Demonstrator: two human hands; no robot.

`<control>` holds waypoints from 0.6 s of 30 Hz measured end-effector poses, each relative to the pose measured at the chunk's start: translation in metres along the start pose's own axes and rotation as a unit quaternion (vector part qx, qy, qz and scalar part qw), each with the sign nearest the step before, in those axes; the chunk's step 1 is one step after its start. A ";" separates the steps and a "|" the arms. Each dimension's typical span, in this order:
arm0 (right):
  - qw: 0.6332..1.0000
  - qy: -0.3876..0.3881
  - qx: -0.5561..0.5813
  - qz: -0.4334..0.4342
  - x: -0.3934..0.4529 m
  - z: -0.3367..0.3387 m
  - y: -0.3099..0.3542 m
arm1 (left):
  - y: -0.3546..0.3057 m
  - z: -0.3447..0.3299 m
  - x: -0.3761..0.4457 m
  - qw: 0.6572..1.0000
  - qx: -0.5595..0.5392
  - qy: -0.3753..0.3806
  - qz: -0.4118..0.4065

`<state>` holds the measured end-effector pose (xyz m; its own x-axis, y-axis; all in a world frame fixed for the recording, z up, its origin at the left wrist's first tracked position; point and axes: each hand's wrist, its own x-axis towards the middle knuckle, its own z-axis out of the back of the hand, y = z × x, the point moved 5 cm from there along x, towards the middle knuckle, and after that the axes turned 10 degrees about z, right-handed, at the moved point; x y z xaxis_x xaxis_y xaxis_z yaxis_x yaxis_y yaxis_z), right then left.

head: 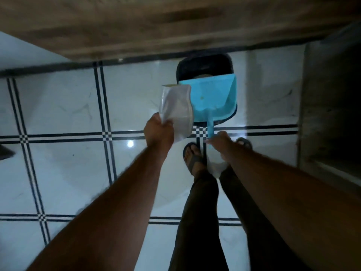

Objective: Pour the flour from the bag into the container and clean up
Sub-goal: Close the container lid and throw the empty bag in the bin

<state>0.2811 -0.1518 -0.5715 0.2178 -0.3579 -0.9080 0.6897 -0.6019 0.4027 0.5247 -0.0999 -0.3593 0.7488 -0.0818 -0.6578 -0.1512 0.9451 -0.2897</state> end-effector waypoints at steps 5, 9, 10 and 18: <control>0.997 -0.011 0.082 -0.002 -0.044 0.014 0.063 | -0.003 -0.007 -0.011 0.997 -0.079 0.003 0.007; 0.990 -0.112 0.078 0.025 -0.073 0.074 0.096 | -0.037 -0.006 -0.027 0.995 -0.098 -0.002 -0.019; 0.989 -0.136 0.043 0.028 -0.080 0.093 0.102 | -0.049 -0.010 -0.029 0.995 -0.095 0.006 -0.029; 0.952 -0.301 -0.028 0.044 -0.107 0.209 0.087 | -0.099 -0.095 -0.004 0.974 0.134 0.095 -0.159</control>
<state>0.1733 -0.3149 -0.4151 -0.1480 -0.7593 -0.6336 0.7263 -0.5183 0.4515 0.4755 -0.2234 -0.3942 0.5929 -0.4166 -0.6892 0.2610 0.9090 -0.3249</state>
